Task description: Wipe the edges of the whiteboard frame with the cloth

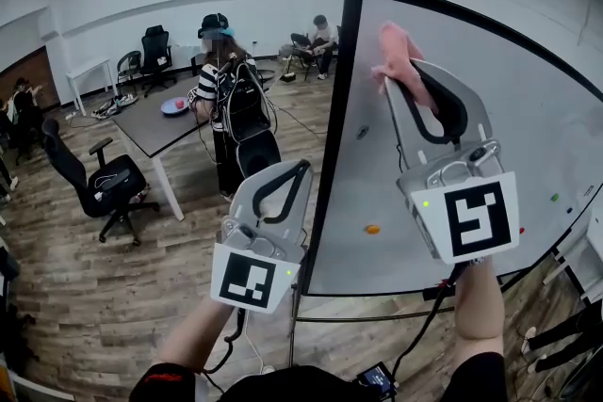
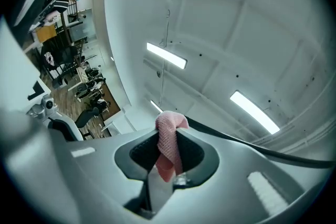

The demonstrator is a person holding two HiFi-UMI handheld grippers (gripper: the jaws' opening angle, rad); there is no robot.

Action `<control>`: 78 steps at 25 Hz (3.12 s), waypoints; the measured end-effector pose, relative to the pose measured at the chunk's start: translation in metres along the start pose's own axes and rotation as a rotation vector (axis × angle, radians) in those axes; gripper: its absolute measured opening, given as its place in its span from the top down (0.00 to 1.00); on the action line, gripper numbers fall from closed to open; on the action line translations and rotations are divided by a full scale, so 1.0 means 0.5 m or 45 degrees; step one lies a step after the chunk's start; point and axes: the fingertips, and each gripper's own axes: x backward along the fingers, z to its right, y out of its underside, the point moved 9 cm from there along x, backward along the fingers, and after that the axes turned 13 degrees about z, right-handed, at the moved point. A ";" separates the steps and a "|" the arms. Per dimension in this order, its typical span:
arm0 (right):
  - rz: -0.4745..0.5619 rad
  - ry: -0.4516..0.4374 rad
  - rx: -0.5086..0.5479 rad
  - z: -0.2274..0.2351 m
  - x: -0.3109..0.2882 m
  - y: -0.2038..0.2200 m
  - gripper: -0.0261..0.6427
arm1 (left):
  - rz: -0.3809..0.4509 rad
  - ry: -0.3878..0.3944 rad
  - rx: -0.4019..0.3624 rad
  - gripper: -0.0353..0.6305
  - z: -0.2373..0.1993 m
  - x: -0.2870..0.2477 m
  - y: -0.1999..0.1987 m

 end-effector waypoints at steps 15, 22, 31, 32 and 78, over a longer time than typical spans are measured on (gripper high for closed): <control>-0.005 -0.014 0.097 0.038 -0.125 -0.044 0.87 | 0.023 -0.038 -0.025 0.95 -0.010 -0.016 0.000; -0.050 -0.010 0.155 0.041 -0.165 -0.032 0.87 | 0.031 -0.038 -0.062 0.95 -0.028 -0.008 0.000; -0.107 0.024 0.130 0.040 -0.184 -0.016 0.87 | 0.029 -0.020 -0.061 0.95 -0.033 0.004 0.017; -0.111 0.023 0.130 0.037 -0.186 -0.015 0.87 | 0.029 -0.018 -0.060 0.95 -0.035 0.006 0.020; -0.220 0.162 0.163 -0.014 -0.170 0.019 0.87 | 0.031 0.101 0.073 0.95 -0.074 0.054 0.076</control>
